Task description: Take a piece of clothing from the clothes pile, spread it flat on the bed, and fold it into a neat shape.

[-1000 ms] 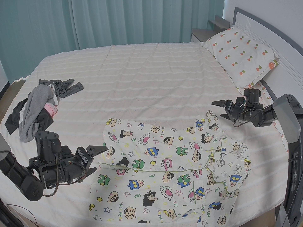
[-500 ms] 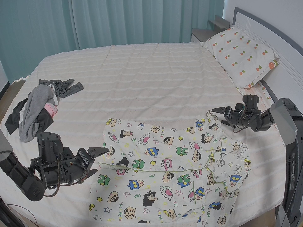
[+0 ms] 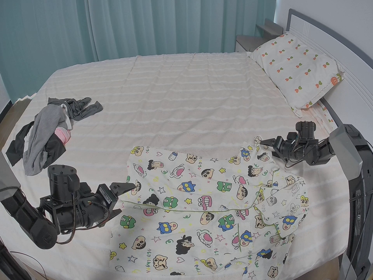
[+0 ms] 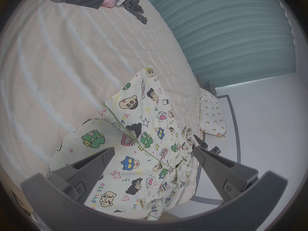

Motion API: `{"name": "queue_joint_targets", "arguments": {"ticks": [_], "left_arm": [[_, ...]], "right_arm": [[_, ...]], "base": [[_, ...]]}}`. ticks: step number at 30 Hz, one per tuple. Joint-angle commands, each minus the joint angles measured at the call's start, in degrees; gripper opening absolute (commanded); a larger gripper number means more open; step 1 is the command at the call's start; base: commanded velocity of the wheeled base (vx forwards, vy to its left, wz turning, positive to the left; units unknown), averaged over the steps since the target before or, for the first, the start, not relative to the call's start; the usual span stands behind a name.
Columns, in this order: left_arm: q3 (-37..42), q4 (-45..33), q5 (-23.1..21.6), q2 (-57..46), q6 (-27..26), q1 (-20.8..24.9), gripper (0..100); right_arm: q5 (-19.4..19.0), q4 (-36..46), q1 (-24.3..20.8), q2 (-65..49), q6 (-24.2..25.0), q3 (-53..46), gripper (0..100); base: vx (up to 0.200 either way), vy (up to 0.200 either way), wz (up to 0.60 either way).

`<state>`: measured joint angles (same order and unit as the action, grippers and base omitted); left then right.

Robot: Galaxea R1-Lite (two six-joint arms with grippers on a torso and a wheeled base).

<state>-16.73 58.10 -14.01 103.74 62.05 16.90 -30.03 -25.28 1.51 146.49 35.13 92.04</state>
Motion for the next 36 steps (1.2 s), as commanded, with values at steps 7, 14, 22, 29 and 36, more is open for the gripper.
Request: {"name": "queue_joint_targets", "arguments": {"ticks": [7, 14, 22, 29, 36], "left_arm": [[0.11, 0.08, 0.03, 0.58, 0.00, -0.02, 100], [0.11, 0.08, 0.12, 1.02, 0.00, -0.02, 100], [0.11, 0.35, 0.30, 0.94, -0.09, -0.11, 100], [0.11, 0.43, 0.30, 0.94, -0.09, -0.11, 100], [0.11, 0.43, 0.30, 1.29, -0.09, -0.20, 100]], "right_arm": [[-0.03, -0.29, 0.16, -0.42, 0.11, -0.28, 0], [0.05, -1.00, 0.51, -1.65, 0.20, 0.07, 0], [2.25, -1.00, 1.56, -2.88, 0.20, 0.07, 0], [2.52, -0.91, 2.18, -2.09, 0.02, 0.16, 0], [4.63, -1.00, 2.71, -0.07, 0.02, 0.42, 0]], "base": [[0.000, 0.000, 0.00], [0.000, 0.000, 0.00], [0.000, 0.000, 0.00], [0.000, 0.000, 0.00], [0.000, 0.000, 0.00]]}}
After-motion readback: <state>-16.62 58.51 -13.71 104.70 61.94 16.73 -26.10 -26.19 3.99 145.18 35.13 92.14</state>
